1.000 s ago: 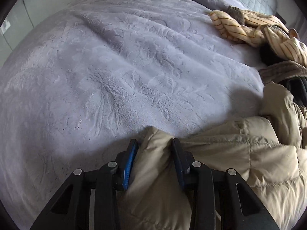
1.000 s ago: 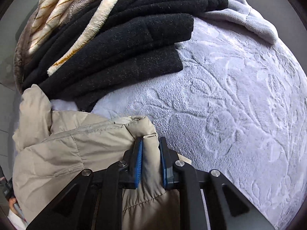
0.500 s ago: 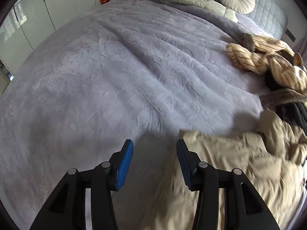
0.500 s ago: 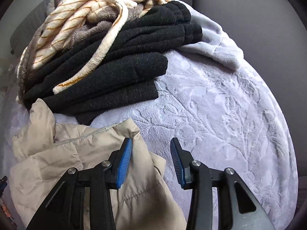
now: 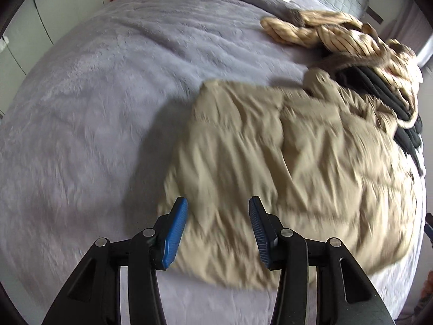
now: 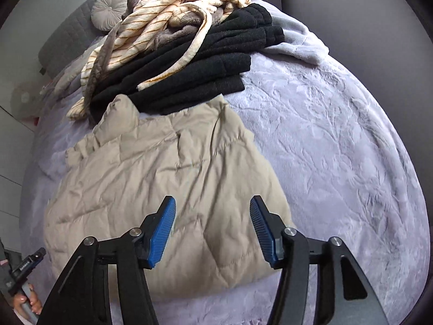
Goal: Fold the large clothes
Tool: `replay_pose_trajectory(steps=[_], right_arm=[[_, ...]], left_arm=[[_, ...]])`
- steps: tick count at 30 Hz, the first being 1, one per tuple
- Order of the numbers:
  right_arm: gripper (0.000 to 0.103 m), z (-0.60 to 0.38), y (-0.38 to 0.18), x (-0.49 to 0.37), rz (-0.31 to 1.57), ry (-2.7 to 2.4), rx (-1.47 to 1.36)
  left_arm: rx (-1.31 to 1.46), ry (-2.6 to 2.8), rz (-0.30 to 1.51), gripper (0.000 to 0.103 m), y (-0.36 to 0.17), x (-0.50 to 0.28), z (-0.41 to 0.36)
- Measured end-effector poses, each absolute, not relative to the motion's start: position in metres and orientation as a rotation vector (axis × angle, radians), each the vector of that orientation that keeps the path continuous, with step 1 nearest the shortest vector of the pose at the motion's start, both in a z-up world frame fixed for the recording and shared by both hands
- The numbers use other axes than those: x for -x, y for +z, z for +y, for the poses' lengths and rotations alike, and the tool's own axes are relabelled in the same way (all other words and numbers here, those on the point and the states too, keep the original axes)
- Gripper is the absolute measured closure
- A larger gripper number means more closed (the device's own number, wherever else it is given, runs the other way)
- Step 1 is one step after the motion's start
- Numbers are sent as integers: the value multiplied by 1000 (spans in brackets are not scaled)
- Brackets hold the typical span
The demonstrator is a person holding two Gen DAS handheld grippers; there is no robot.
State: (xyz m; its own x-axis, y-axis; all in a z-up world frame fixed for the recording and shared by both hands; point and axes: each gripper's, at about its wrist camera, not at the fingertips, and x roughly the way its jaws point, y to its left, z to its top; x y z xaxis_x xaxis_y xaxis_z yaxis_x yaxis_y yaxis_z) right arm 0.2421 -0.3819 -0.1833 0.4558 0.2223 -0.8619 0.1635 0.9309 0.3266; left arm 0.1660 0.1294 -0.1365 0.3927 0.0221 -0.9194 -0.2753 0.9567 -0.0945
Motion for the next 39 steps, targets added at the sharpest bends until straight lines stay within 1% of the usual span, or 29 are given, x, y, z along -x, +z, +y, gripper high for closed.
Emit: replay_pose_trajectory(steps=[2, 3, 4, 5, 6, 8, 13, 14, 15, 18, 29, 36, 39], right_arm=[[35, -377, -184, -227, 1121, 58, -409], [33, -375, -185, -222, 1129, 67, -415], [30, -374, -185, -216, 1136, 75, -423], [27, -372, -186, -210, 1143, 82, -431], [26, -371, -187, -205, 1149, 87, -440], [24, -370, -188, -196, 1160, 95, -461], [20, -367, -194, -180, 1181, 112, -515], [19, -366, -195, -177, 1187, 124, -533], [18, -366, -196, -175, 1188, 132, -546], [0, -362, -199, -167, 1180, 159, -585], [0, -362, -228, -149, 1222, 168, -728], [0, -365, -250, -142, 1258, 159, -813], [0, -369, -264, -142, 1275, 174, -920]], left_arm=[[263, 180, 1167, 54, -136, -153, 124], [269, 178, 1169, 51, -137, -149, 123], [276, 174, 1176, 42, -136, -143, 121], [278, 176, 1175, 16, -136, -140, 120], [274, 192, 1159, 5, -133, -132, 119], [260, 196, 1141, 5, -130, -125, 116], [253, 186, 1167, 5, -132, -112, 111], [243, 185, 1167, 4, -132, -109, 109], [236, 183, 1169, 0, -133, -108, 108], [220, 170, 1178, 0, -135, -102, 101], [213, 194, 1232, 0, -158, -87, 95], [284, 155, 1264, 0, -176, -83, 99], [353, 129, 1260, 0, -182, -81, 103]])
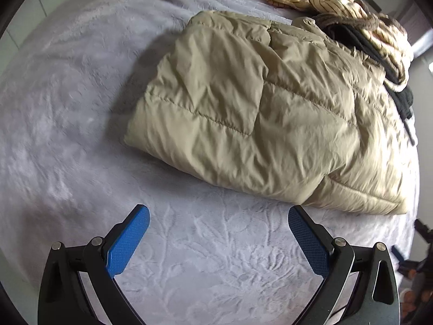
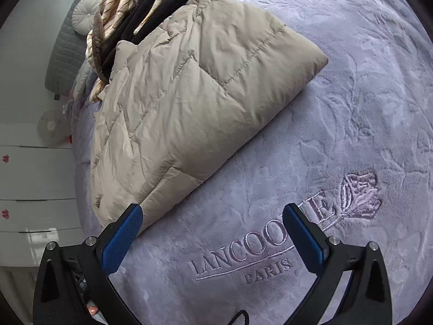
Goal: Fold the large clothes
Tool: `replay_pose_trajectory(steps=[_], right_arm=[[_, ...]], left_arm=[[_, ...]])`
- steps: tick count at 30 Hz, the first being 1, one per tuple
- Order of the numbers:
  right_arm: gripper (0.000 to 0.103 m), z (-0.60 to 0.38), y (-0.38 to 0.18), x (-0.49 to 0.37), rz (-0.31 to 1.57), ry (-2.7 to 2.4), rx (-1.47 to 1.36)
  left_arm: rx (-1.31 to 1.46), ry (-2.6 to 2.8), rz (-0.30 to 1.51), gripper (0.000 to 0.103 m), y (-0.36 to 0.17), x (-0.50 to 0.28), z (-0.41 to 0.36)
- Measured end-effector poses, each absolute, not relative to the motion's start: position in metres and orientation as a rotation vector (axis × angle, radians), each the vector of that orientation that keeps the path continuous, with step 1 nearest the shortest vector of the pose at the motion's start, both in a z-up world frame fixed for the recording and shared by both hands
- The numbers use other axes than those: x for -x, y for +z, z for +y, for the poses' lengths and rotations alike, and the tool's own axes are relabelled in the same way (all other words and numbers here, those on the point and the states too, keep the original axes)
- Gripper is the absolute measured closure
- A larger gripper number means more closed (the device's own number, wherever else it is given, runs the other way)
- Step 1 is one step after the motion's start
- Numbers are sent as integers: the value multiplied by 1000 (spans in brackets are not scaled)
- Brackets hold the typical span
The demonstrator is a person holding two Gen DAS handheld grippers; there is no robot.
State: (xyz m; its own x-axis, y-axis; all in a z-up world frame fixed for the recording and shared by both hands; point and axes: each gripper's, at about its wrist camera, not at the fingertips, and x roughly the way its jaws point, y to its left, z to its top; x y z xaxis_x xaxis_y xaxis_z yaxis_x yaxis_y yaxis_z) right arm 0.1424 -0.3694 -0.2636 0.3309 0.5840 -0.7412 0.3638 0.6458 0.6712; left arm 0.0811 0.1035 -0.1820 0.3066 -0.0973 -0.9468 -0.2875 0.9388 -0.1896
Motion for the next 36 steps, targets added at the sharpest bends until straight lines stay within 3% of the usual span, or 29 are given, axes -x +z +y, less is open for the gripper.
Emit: replay_pose_trajectory(steps=[10, 21, 27, 28, 29, 30, 31, 33, 36], right_arm=[[1, -382, -299, -157, 1252, 242, -1137], [5, -377, -331, -197, 1145, 405, -1328], [14, -371, -347, -214, 1091, 414, -1412], [20, -371, -349, -215, 1086, 407, -1431], [28, -371, -350, -215, 1087, 404, -1442], [35, -370, -351, -215, 1091, 403, -1448], [52, -370, -350, -215, 1099, 404, -1448], [68, -369, -346, -215, 1110, 415, -1438], [77, -369, -337, -216, 1107, 449, -1433]], left_arm=[[816, -30, 1179, 0, -233, -86, 153], [930, -96, 1094, 0, -260, -119, 154], [959, -30, 1081, 0, -270, -141, 148], [963, -13, 1078, 0, -270, -141, 147], [963, -4, 1075, 4, -270, -142, 146], [954, 8, 1071, 21, -267, -141, 146], [942, 3, 1070, 32, -265, -141, 145], [961, -42, 1051, 71, -259, -141, 144], [935, -74, 1017, 85, -241, -137, 142]])
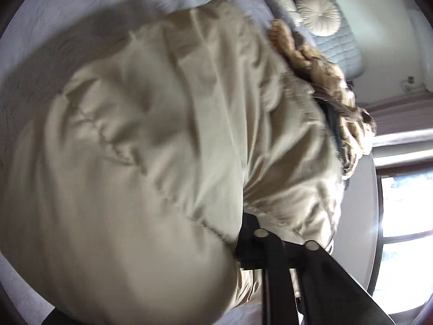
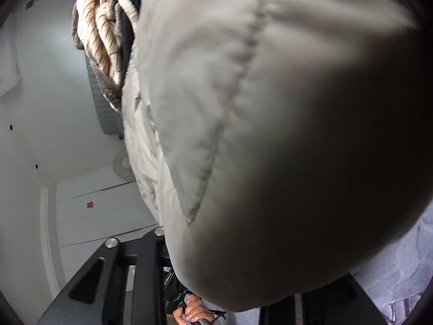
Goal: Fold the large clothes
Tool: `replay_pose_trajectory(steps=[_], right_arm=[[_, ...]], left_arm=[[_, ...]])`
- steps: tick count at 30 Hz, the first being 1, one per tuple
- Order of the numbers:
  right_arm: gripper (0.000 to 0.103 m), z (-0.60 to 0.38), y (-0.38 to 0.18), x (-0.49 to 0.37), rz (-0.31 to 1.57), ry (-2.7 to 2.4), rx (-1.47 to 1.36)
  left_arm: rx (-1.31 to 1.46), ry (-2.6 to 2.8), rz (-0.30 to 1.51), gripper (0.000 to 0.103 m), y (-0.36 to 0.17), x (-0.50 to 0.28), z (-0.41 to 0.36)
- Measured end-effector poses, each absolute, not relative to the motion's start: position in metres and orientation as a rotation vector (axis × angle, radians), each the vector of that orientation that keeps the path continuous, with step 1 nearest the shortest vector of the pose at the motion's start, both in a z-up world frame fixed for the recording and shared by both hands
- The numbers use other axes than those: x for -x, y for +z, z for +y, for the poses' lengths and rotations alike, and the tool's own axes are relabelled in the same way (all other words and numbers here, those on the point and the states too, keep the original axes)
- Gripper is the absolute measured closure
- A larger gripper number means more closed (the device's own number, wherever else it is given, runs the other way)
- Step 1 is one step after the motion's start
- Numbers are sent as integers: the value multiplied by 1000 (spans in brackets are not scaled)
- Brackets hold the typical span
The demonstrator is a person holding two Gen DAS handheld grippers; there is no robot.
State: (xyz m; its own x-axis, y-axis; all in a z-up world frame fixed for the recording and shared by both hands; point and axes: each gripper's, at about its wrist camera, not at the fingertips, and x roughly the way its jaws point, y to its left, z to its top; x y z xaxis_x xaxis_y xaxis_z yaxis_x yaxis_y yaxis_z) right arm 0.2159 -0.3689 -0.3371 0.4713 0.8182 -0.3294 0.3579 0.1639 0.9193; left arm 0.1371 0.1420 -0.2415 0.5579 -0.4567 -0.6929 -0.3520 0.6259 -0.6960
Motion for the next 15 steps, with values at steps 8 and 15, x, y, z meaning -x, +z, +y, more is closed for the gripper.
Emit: replay_pose_trajectory(steps=[8, 15], right_arm=[[82, -375, -308, -202, 1087, 533, -1422], [82, -383, -291, -146, 1102, 554, -1390]], left_arm=[[890, -130, 937, 86, -192, -110, 136], [862, -211, 1003, 86, -183, -61, 139]])
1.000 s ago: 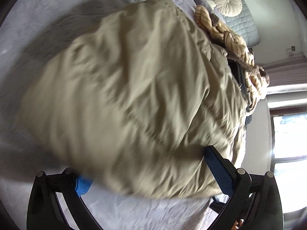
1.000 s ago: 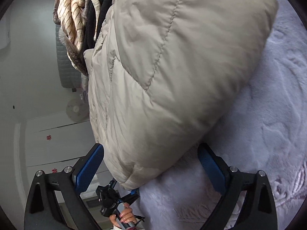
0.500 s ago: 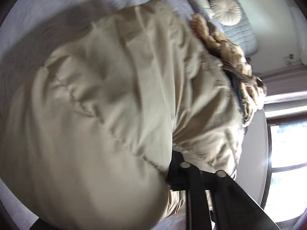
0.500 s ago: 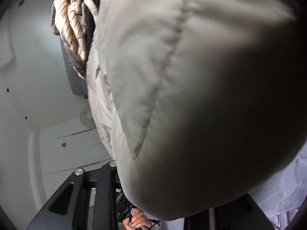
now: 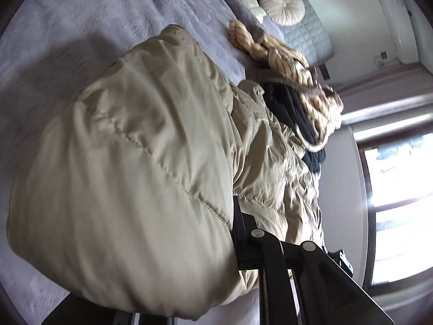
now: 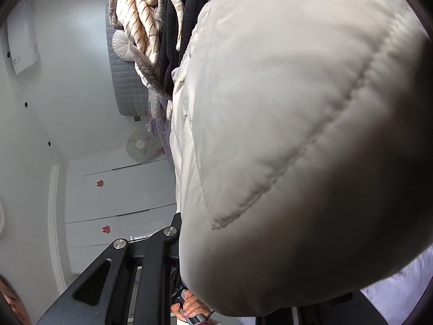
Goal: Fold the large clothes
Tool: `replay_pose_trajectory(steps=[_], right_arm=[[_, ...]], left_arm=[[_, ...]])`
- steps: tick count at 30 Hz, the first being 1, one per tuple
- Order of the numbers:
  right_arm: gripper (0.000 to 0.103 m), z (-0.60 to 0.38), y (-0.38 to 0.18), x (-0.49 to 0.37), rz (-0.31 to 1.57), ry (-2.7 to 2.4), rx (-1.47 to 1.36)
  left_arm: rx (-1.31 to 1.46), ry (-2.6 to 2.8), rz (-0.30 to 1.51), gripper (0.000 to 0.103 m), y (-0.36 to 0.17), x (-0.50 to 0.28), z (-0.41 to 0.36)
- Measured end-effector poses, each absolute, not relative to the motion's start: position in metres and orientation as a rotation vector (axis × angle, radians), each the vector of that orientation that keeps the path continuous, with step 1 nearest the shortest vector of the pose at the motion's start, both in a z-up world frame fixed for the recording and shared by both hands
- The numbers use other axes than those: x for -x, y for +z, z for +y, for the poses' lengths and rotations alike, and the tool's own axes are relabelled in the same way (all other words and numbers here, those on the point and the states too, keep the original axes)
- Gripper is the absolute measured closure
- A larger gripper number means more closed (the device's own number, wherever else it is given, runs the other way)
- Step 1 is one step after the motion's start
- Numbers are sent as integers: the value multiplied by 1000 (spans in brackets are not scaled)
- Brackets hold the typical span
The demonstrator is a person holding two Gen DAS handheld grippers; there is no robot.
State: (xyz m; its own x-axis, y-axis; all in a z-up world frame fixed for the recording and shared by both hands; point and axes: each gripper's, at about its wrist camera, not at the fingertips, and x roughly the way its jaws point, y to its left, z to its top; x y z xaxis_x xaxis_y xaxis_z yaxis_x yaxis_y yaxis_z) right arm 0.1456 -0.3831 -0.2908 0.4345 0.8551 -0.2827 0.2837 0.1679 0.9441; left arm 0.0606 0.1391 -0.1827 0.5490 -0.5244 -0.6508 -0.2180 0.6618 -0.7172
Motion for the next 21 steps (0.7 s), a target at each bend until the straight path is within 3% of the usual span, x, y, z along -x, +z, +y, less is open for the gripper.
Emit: replay_pose_trajectory(steps=[9, 16, 18, 21], right_arm=[[80, -396, -314, -42, 1209, 492, -1409], [61, -400, -339, -27, 1282, 359, -1392], [57, -400, -330, -25, 1297, 338, -1347], [48, -400, -314, -22, 1320, 305, -1284]], left_arm=[[849, -302, 1193, 85, -212, 29, 148], [863, -259, 1288, 84, -242, 42, 146], [801, -238, 1306, 70, -236, 40, 144], [709, -220, 1341, 67, -224, 36, 142]])
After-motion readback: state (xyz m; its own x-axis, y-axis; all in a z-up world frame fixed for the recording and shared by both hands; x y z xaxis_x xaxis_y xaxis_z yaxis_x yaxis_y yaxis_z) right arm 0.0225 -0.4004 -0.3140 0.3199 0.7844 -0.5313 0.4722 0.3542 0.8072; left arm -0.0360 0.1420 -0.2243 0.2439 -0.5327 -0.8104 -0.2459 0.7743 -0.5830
